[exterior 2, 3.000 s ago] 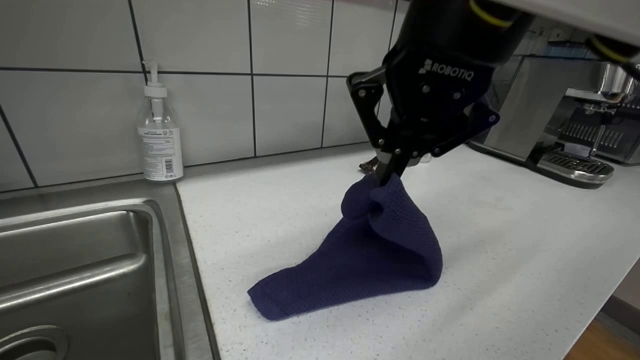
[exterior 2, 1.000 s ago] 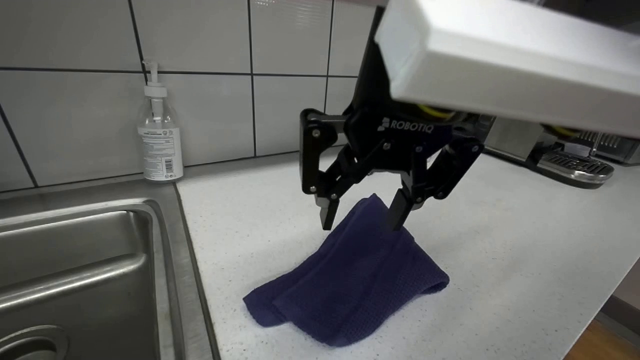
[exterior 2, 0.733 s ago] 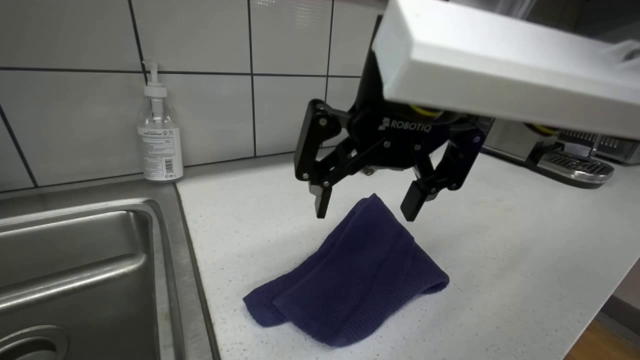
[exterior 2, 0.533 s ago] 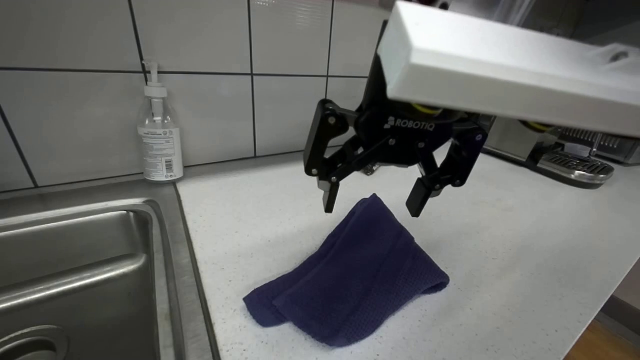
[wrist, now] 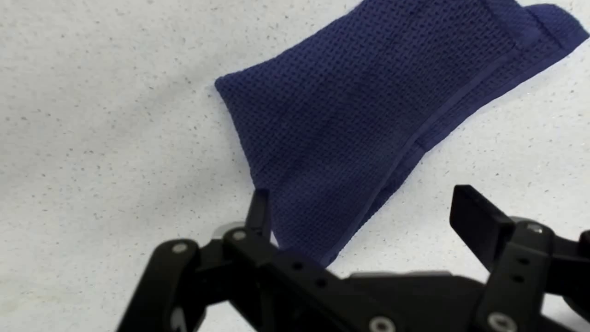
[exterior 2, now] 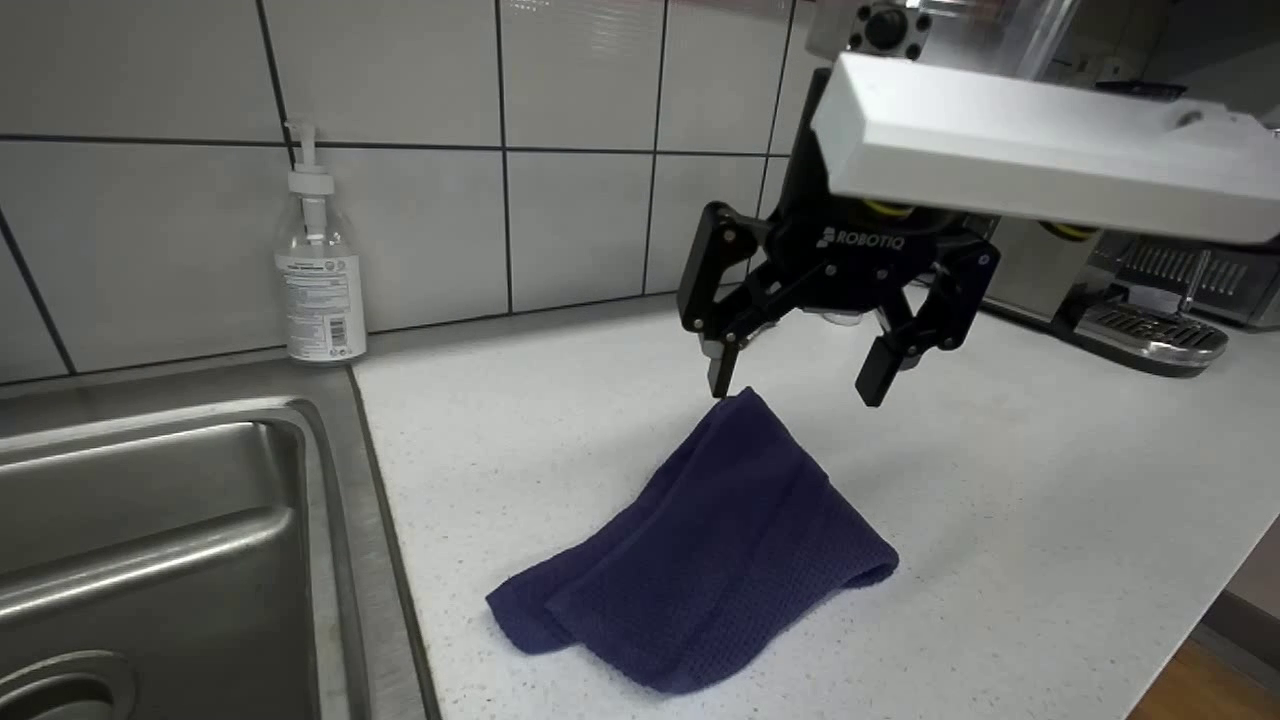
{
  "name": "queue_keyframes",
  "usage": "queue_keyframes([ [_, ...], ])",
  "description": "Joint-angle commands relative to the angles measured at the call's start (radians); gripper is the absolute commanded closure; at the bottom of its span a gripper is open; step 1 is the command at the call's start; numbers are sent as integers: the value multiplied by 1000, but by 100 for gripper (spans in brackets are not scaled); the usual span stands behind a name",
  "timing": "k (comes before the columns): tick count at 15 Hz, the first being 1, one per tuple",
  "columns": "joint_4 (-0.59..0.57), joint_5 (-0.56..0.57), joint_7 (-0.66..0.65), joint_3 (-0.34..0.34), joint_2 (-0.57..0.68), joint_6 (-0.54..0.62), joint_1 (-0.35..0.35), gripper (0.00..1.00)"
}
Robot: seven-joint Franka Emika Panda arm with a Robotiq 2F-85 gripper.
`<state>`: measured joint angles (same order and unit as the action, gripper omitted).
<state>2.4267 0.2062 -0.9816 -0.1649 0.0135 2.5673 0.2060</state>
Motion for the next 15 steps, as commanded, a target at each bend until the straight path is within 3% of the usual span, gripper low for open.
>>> queue_keyframes([
  [1,23,-27,92,19,-44,-44,-31,0],
  [15,134,-61,450,139,-155,-42,-172,0],
])
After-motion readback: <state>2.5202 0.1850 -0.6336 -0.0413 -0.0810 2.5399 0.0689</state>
